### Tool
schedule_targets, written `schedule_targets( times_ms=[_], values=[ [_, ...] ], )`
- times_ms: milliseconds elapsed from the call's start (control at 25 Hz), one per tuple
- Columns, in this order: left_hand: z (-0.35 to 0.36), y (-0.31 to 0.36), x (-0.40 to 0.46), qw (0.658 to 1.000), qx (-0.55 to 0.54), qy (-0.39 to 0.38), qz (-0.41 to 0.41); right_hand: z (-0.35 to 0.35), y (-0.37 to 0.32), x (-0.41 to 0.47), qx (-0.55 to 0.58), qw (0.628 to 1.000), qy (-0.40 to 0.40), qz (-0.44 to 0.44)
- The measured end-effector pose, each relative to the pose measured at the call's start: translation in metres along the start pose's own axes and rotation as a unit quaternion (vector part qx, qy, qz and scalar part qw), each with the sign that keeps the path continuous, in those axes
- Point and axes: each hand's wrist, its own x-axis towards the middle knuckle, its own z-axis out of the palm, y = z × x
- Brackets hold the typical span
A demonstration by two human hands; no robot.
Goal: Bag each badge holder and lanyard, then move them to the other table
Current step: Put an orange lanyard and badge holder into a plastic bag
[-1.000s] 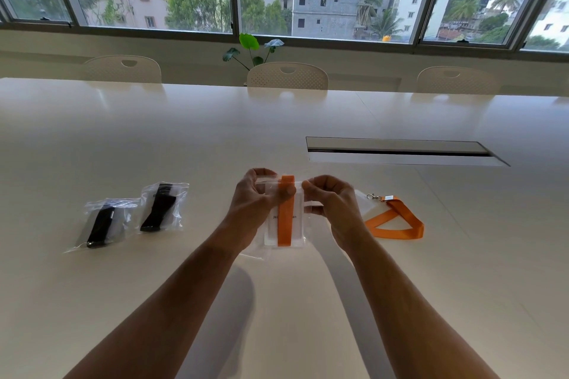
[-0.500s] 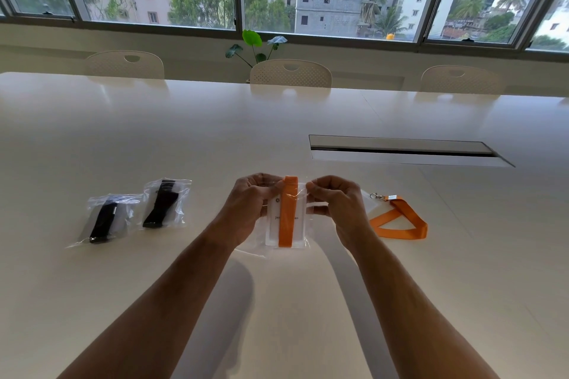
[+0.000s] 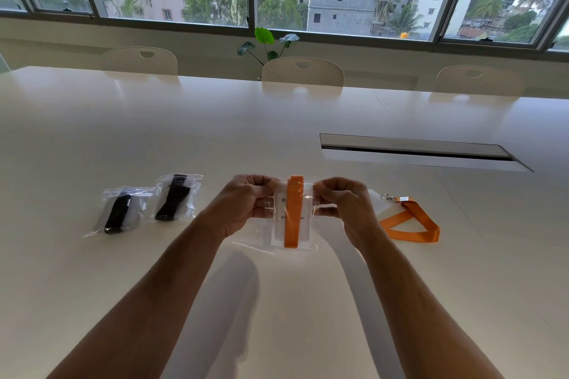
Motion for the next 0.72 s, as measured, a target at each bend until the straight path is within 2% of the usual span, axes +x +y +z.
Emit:
schedule_targets(
  times_ms=[240,480,560,640,720],
  values=[
    [-0.013,-0.003,-0.006,0.994,-0.043,0.104,-0.004,0.015,0.006,0.005,0.033,0.999,0.002,0.017],
    [-0.033,0.000,-0.014,0.988,-0.056,0.140,0.025,0.035,0.013,0.013,0.041,0.998,-0.046,0.021],
    [-0.043,0.000,-0.016,0.985,-0.044,0.166,0.031,0.040,0.022,0.016,-0.021,0.999,-0.044,0.004],
    [-0.053,0.001,-0.017,0.978,-0.028,0.205,0.034,0.044,0.034,0.018,-0.164,0.986,-0.014,-0.028],
    [-0.062,0.002,-0.016,0.969,-0.006,0.245,0.036,0.048,0.049,0.016,-0.362,0.930,-0.020,-0.064]
  ],
)
